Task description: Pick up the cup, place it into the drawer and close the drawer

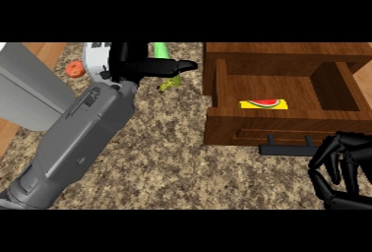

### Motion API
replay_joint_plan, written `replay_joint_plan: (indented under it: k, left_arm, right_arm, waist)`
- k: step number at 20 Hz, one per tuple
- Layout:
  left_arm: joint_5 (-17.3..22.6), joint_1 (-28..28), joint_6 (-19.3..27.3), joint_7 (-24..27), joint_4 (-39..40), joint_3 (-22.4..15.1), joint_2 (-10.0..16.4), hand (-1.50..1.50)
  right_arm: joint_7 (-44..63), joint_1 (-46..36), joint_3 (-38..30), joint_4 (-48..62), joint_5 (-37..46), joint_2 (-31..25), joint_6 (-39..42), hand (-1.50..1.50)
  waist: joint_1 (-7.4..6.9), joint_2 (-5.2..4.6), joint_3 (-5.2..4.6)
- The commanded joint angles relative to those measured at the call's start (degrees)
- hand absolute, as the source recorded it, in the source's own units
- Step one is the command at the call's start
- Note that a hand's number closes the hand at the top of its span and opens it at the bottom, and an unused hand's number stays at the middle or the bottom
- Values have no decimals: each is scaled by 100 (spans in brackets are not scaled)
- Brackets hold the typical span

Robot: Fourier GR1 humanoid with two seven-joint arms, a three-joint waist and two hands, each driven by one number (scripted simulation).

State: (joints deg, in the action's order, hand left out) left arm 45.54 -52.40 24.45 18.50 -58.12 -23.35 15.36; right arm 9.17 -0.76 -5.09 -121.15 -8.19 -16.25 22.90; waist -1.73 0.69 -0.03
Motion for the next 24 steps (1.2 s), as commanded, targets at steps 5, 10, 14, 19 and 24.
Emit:
replay_joint_plan:
  k: [5, 10, 14, 19, 24]
  left_arm:
    - [107, 1964, -256, -243, -2010, 247, 1050, -150]
    - [159, 2701, -613, -53, -2321, 364, 1138, -150]
    - [203, 3146, -1030, 163, -2345, 618, 1398, -150]
    - [180, 3831, -1182, 183, -2915, 831, 1568, -150]
    - [253, 4213, -1829, 235, -2793, 1287, 1691, -150]
  right_arm:
    - [-374, -141, 287, 752, 1120, -1, -68, 150]
    - [-983, -249, 1042, 1014, 2557, -208, -124, 150]
    - [-1498, -412, 1391, 1576, 3733, -461, -467, 150]
    - [-1941, -917, 1756, 2966, 4598, -187, -1108, 150]
    - [-2305, -1374, 1747, 4273, 5018, 91, -1588, -150]
  waist:
    - [-25, -37, 5]
    - [5, -58, 3]
    - [12, -76, 3]
    - [-4, -76, 7]
    - [77, -87, 5]
